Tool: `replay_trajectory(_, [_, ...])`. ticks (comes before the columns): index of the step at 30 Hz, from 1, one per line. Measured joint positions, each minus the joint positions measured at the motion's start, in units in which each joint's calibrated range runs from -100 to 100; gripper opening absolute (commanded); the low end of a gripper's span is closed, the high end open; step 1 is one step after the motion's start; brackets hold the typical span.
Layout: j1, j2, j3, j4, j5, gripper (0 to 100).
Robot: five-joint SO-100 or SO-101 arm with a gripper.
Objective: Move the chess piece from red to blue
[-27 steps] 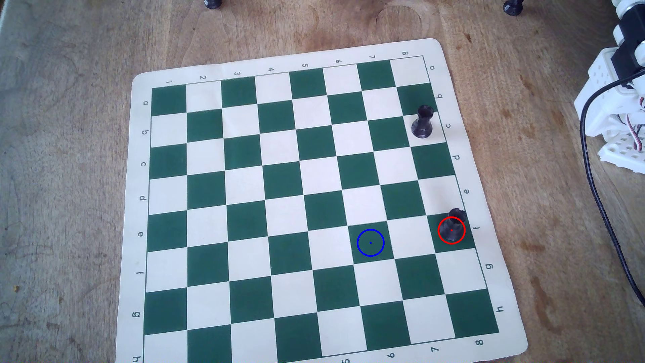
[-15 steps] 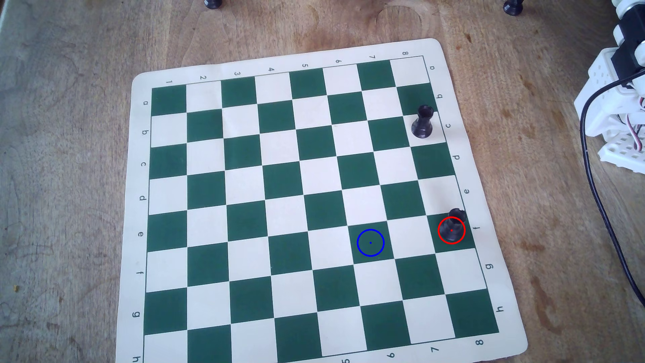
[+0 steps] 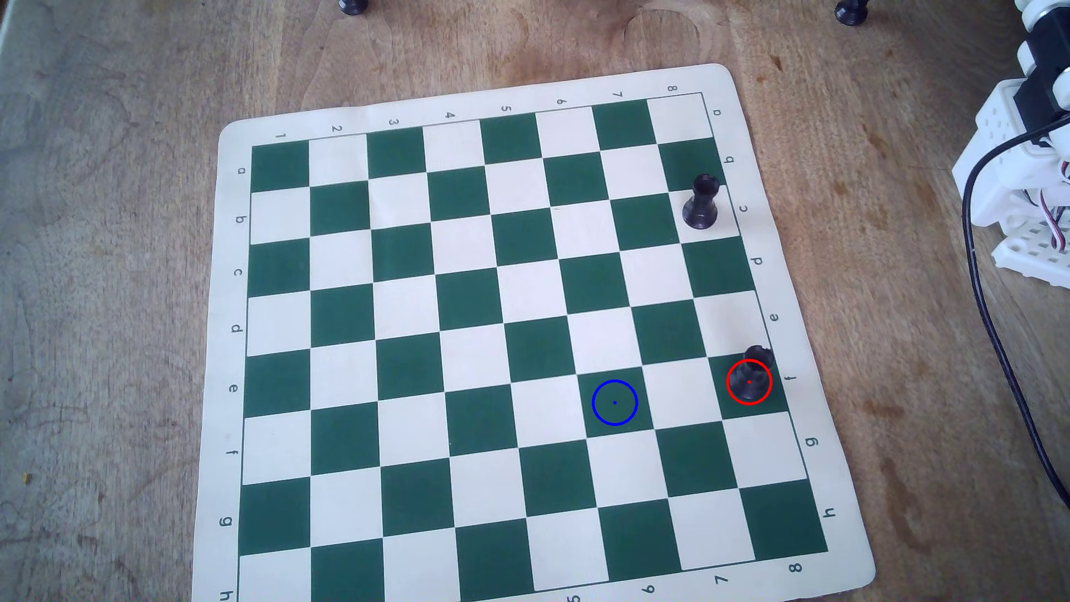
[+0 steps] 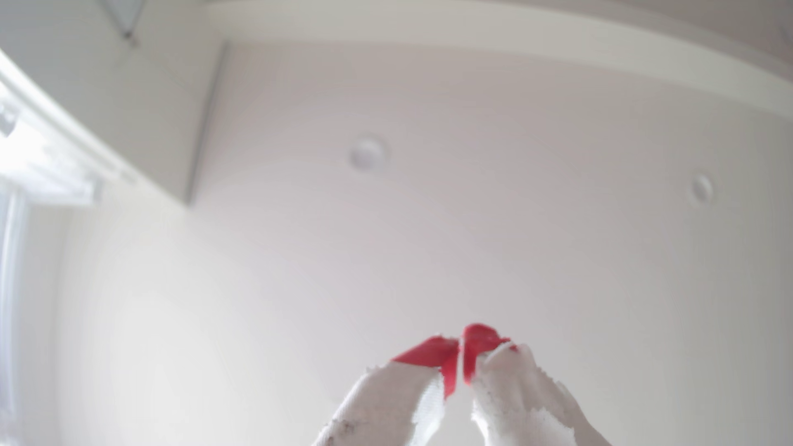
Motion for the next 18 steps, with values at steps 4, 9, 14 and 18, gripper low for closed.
replay_trajectory(4, [0.0,0.0,0.0,0.0,0.0,0])
replay_trajectory(9, [-0.1,0.0,0.0,0.2,-0.1,4])
replay_trajectory(14, [-0.3,0.0,0.0,6.3,0.8,26])
replay_trajectory(18, [-0.6,0.0,0.0,16.1,2.7,34])
